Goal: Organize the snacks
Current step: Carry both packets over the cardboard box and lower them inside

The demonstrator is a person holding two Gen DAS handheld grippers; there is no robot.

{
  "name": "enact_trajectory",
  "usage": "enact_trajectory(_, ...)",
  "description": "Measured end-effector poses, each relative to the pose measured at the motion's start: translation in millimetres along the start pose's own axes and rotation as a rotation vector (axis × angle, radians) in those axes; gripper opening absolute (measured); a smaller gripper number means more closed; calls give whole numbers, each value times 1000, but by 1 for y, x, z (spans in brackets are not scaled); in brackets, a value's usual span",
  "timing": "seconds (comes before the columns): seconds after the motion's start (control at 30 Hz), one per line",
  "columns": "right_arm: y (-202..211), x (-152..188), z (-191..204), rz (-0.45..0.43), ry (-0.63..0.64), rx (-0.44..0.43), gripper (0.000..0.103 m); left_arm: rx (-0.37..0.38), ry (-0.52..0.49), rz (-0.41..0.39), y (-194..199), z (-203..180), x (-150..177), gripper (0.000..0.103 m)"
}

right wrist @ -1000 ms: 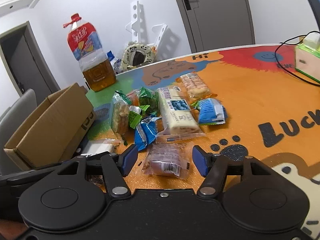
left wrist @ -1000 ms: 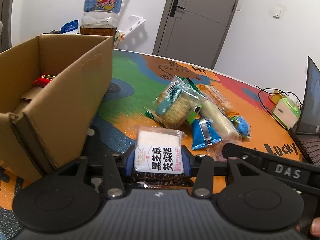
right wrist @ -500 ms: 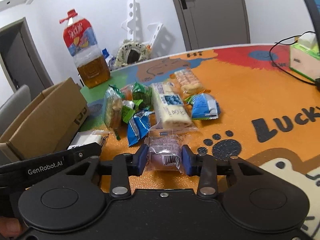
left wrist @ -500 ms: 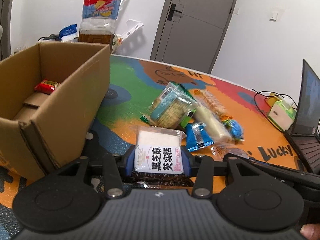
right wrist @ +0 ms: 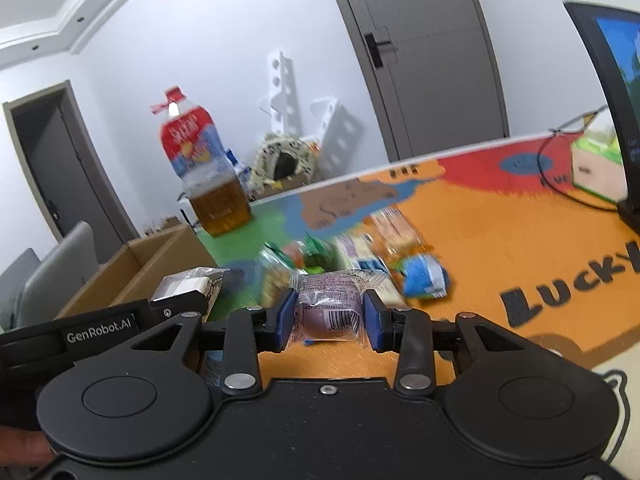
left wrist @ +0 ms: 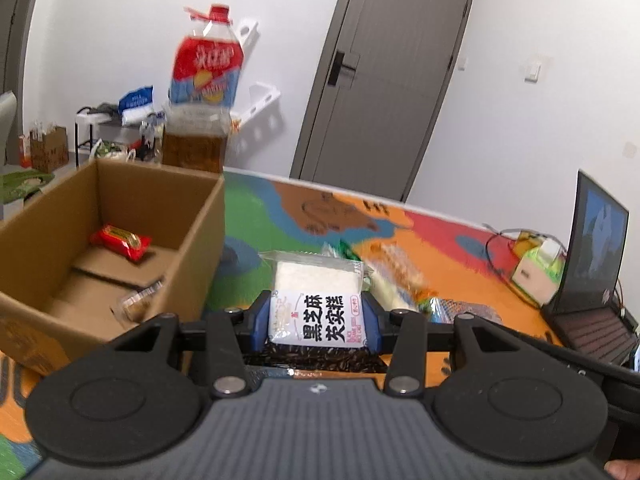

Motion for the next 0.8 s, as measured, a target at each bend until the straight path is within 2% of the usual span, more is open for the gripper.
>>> enact_trajectory(0.47,0,-18,41,-36,13,-80,37,-55,21,-80,26,45,-46,45)
enact_trajectory(0.8,-12,-25,77,-38,52,-134,37,-89,47,-83,24,74,-54,45)
Point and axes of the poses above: each gripper's, at about its wrist camera, not at the fingertips, and y roughly against the way its jaws point, z to its left, x to its underside, the point moved 5 cm from there along -y, roughly the way its jaws point, and after that the axes turned 2 degrees about -x, right-handed, at the moved point
